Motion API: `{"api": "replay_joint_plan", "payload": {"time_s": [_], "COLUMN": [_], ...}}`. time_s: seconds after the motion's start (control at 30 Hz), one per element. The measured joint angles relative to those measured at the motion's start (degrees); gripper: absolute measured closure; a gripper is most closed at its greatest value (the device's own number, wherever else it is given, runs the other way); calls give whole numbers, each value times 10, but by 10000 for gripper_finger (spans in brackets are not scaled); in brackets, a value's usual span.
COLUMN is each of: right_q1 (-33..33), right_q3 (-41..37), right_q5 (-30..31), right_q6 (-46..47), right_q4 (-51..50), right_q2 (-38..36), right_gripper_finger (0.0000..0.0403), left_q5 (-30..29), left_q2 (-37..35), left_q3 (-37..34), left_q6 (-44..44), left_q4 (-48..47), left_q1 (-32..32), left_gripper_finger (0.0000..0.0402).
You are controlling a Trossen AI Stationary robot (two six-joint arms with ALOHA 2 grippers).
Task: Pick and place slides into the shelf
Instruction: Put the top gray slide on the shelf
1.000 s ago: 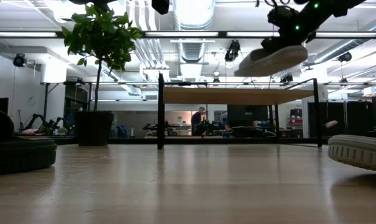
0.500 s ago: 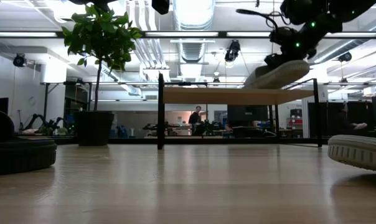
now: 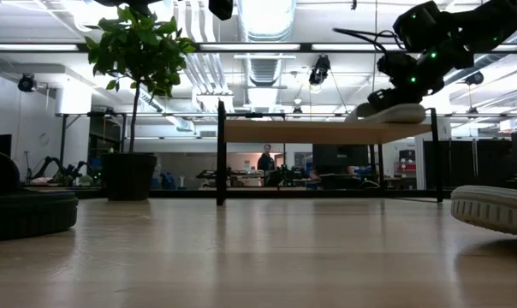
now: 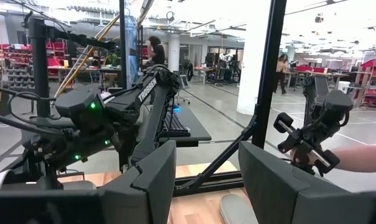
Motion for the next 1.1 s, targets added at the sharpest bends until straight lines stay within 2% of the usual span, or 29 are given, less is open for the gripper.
{"api": "replay_joint_plan", "payload": {"time_s": [0.67,1.1], "right_q1": [1,0], "right_q3": [-1,1], "right_q5": [26,30], "right_q6": [-14,2], "right_q4": [-4,-13], "right_q2": [-1,-1], "right_gripper_finger": [394,359], "left_q5": [0,0], "left_q2": [0,0], "left_q3": [0,0], "left_q6": [-1,-5], "left_q4": [-11,-11], "left_q1": [0,0], "left_gripper_finger": [242,242]}}
